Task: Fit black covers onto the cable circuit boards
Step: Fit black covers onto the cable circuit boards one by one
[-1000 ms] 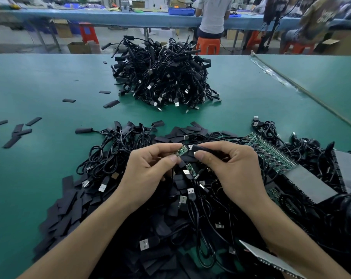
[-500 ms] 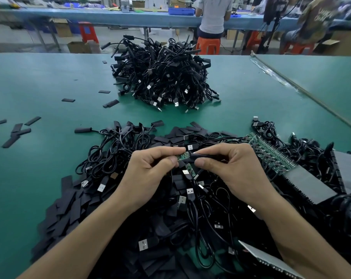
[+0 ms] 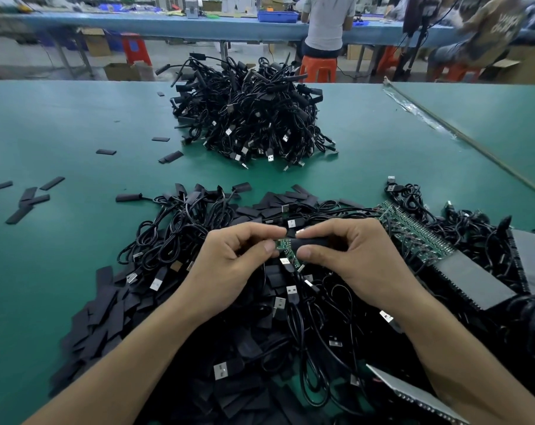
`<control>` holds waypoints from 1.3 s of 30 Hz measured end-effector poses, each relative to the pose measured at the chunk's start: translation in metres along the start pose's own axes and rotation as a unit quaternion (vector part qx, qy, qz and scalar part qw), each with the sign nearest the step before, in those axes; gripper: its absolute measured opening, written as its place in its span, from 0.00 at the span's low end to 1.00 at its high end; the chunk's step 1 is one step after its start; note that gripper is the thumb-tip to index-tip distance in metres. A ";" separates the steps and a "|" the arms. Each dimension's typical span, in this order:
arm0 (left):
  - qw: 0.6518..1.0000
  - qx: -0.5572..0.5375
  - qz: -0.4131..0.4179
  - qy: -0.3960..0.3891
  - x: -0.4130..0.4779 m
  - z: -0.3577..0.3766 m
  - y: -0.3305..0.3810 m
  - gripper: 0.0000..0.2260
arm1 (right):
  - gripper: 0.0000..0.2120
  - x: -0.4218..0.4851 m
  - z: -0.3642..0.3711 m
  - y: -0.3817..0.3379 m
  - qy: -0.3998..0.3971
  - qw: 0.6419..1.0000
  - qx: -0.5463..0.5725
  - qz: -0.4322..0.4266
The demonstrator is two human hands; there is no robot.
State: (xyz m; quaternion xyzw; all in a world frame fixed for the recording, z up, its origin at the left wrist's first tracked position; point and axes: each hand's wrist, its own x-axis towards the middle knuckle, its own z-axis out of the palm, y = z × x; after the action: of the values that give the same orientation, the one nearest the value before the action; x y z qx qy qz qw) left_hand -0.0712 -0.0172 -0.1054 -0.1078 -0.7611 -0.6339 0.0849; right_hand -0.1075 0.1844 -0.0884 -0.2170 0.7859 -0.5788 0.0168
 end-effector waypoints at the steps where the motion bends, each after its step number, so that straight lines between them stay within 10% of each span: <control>1: 1.000 -0.006 0.001 -0.001 0.000 0.000 0.000 0.12 | 0.11 0.000 -0.001 0.000 0.000 1.000 0.001 0.004; 39: 0.997 0.002 -0.042 -0.062 -0.001 0.000 -0.005 0.10 | 0.10 -0.003 0.005 0.002 -0.031 0.997 -0.075 -0.012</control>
State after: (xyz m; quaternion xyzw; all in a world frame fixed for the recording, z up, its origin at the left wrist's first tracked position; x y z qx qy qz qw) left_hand -0.0716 -0.0177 -0.1105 -0.1150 -0.7701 -0.6274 0.0107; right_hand -0.1037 0.1818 -0.0921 -0.2451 0.8232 -0.5118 0.0175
